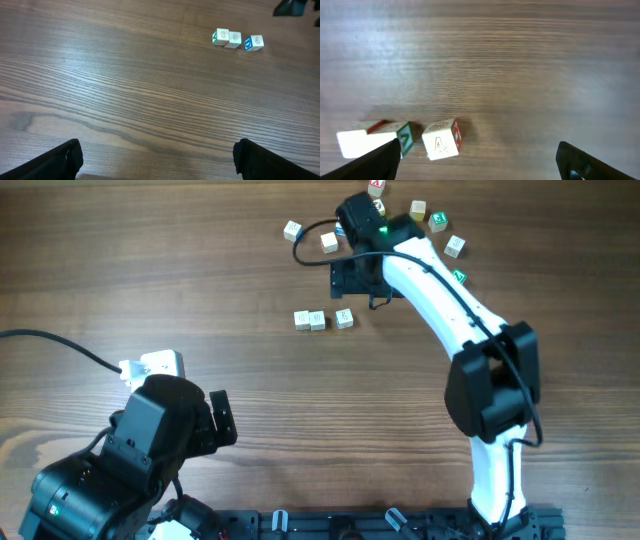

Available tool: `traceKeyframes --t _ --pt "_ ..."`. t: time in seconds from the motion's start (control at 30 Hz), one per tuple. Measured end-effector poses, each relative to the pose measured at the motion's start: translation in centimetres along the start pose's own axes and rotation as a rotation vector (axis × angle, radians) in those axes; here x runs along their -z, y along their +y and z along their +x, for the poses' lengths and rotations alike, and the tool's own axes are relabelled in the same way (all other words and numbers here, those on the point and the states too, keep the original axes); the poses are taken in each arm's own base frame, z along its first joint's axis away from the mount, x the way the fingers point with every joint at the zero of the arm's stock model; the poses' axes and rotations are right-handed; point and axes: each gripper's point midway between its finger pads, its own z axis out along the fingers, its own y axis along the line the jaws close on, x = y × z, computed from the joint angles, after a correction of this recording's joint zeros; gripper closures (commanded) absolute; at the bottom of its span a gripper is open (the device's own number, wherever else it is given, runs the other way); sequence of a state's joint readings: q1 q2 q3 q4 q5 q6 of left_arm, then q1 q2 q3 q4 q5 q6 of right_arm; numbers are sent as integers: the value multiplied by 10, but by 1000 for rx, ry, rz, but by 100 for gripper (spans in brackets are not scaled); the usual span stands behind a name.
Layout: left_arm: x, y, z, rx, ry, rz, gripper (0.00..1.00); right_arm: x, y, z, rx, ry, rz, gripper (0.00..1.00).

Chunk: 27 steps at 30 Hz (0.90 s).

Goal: Form a horizontal line

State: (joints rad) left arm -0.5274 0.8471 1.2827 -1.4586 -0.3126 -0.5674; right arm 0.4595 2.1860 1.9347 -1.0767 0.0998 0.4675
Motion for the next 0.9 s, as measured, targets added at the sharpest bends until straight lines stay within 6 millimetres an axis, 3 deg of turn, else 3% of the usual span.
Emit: traceKeyframes --t 0.2,0.33,0.43,0.53,0.63,0.83,0.9 --pt "0 0 0 0 0 0 0 3 9 12 -203 63 -53 4" --pt "0 0 0 0 0 0 0 3 12 15 -344 86 -65 58" --pt "0 0 0 0 0 0 0 -2 -1 15 -381 60 4 82" --pt "0 0 0 0 0 0 0 -10 -15 19 -399 46 66 89" --pt "0 0 0 0 0 0 0 -27 -22 22 -388 34 85 90" --pt "0 0 0 0 0 0 0 -66 -11 39 -239 60 -9 91" --pt "0 0 0 0 0 0 0 -68 -7 45 -200 85 -35 92"
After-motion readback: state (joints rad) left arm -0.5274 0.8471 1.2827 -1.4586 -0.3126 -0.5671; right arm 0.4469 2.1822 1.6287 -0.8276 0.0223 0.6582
